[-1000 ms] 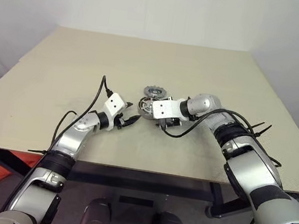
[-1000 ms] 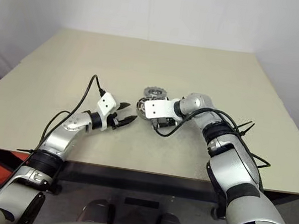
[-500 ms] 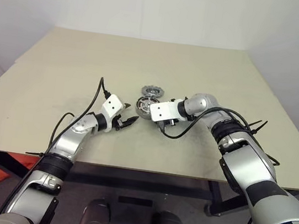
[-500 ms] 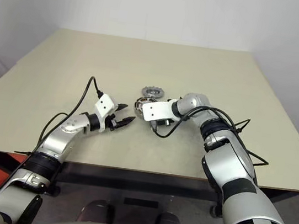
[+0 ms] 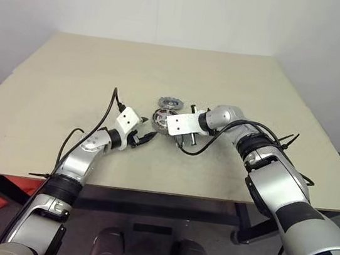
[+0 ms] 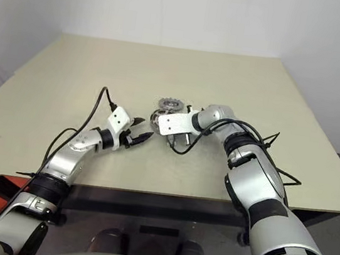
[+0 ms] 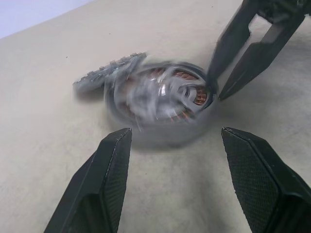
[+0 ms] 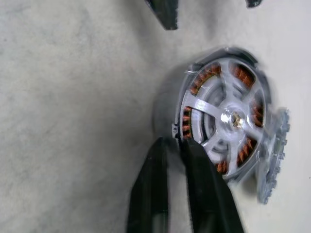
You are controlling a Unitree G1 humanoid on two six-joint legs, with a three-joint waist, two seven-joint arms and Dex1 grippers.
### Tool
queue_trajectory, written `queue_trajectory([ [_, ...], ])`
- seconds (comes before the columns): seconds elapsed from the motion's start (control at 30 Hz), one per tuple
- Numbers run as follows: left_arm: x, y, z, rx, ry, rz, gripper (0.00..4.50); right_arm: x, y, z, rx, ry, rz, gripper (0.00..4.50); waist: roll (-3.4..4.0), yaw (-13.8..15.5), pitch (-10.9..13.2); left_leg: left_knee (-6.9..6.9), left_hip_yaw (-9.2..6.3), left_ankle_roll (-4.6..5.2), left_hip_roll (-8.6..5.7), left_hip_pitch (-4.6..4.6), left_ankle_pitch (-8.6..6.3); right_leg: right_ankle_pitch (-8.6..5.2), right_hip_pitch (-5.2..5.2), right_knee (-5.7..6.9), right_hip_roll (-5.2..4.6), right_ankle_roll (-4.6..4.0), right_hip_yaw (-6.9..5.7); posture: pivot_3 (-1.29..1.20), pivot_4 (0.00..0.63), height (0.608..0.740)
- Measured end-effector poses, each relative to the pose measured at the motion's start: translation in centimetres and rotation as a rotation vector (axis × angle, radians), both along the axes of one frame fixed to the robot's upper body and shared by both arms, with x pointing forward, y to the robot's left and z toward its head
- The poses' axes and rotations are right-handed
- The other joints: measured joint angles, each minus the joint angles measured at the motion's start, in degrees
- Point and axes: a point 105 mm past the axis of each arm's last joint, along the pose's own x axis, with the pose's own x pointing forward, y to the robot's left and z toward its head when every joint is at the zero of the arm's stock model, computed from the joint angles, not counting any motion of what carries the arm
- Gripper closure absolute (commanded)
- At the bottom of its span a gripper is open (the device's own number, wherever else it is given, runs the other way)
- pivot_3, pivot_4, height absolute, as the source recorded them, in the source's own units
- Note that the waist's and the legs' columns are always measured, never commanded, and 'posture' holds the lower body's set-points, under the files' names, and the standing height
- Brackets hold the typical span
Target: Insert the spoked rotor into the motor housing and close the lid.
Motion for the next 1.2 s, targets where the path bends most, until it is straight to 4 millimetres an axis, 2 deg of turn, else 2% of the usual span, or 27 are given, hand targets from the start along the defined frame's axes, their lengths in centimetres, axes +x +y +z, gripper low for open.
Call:
queue_trajectory([
  [0.4,0.0,0.0,0.0,-0.001,0.001,0.001,1.39,0.2,-0.5,0.2,0.001,-0.017,-0.011,4.49,0.01,-0.23,0.01,0.00,0.00,0.00,-0.01,-0.05,0.00,0.01,-0.01,-0.01,-0.01,-0.01,-0.01,0.00,0.000,0.740],
  [0.5,0.0,0.0,-0.1,-0.001,0.002,0.006,1.39,0.3,-1.7,0.8,0.002,0.015,-0.033,4.49,0.01,0.02,0.03,0.01,0.00,0.00,-0.02,-0.18,0.00,0.01,-0.08,-0.03,-0.02,-0.01,-0.01,0.00,0.000,0.740],
  [0.63,-0.2,0.2,-0.5,-0.001,0.013,0.016,1.39,0.2,-3.9,2.7,0.028,0.061,-0.058,4.49,-0.01,0.45,0.04,0.04,0.03,0.04,0.02,-0.76,0.00,0.02,-0.65,-0.03,0.01,-0.04,-0.03,0.00,0.000,0.740],
  [0.7,-0.2,0.3,-0.6,-0.001,0.017,0.020,1.39,-0.2,-4.7,3.2,0.032,0.080,-0.049,4.49,-0.02,0.69,0.04,0.05,0.04,0.11,0.10,-0.89,-0.02,0.02,-0.77,-0.02,0.07,-0.07,-0.05,0.00,0.000,0.740],
  [0.8,-0.3,0.3,-0.6,-0.002,0.016,0.023,1.39,-1.7,-5.2,2.8,0.030,0.128,-0.010,4.49,-0.03,0.89,0.05,0.05,0.05,0.21,0.19,-0.91,-0.02,-0.05,-0.78,-0.01,0.11,-0.18,-0.18,0.00,0.000,0.740],
  [1.0,-0.3,0.2,-0.6,-0.002,0.015,0.022,1.39,-5.4,-4.6,1.8,0.039,0.238,0.067,4.49,-0.05,1.06,0.07,0.07,0.06,0.09,0.20,-0.86,-0.01,-0.06,-0.79,0.02,0.10,-0.19,-0.16,0.00,0.000,0.740],
  [1.2,-0.3,0.2,-0.7,-0.001,0.015,0.022,1.39,-5.6,-3.7,2.0,0.066,0.240,0.040,4.49,-0.06,1.05,0.07,0.07,0.06,-0.08,0.21,-0.70,0.09,-0.02,-0.71,0.09,0.10,-0.22,-0.15,0.00,0.000,0.740],
])
